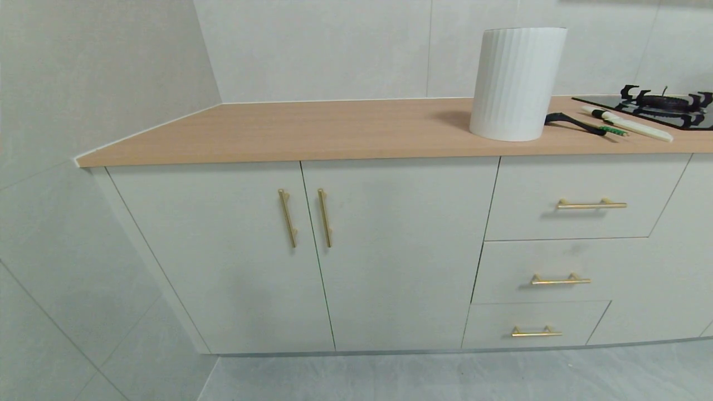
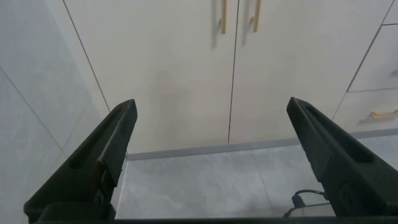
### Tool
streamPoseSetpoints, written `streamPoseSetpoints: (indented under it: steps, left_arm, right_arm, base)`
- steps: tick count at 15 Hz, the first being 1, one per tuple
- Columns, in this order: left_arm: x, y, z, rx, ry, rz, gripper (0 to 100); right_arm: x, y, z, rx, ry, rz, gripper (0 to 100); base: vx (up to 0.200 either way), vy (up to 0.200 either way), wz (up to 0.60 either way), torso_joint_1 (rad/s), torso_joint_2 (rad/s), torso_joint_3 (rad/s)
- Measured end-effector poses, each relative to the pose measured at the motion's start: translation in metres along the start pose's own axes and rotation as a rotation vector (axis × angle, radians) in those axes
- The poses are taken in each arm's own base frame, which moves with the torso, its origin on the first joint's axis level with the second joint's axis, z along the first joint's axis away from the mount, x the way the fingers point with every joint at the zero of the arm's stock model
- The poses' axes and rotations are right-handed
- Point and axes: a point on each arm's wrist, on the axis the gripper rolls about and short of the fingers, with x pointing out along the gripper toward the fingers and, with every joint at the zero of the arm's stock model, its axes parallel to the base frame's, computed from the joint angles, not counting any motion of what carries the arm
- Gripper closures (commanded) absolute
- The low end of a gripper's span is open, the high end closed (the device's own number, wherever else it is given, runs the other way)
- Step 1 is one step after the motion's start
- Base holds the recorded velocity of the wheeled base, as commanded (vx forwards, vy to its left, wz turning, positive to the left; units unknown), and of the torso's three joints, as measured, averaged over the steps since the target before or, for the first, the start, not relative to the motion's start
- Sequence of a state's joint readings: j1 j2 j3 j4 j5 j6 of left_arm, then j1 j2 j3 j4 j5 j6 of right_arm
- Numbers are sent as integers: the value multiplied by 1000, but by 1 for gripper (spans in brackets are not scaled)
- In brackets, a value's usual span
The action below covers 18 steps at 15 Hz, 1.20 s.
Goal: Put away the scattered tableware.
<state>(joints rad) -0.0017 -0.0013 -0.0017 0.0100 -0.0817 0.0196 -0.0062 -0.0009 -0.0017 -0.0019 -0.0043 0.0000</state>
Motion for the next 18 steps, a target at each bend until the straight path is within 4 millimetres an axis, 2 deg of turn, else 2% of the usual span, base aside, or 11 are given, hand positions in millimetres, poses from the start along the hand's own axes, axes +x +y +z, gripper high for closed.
streamPoseSetpoints:
  steps: [6,18]
  left_arm:
    - [0,0,0,-11,1,3,0]
    - [0,0,0,-12,2,2,0]
  right_arm:
    - [0,0,0,0,0,1,0]
    - [0,0,0,0,1,3,0]
  base:
    - [0,0,0,0,0,0]
    - [0,-200,0,3,3,3]
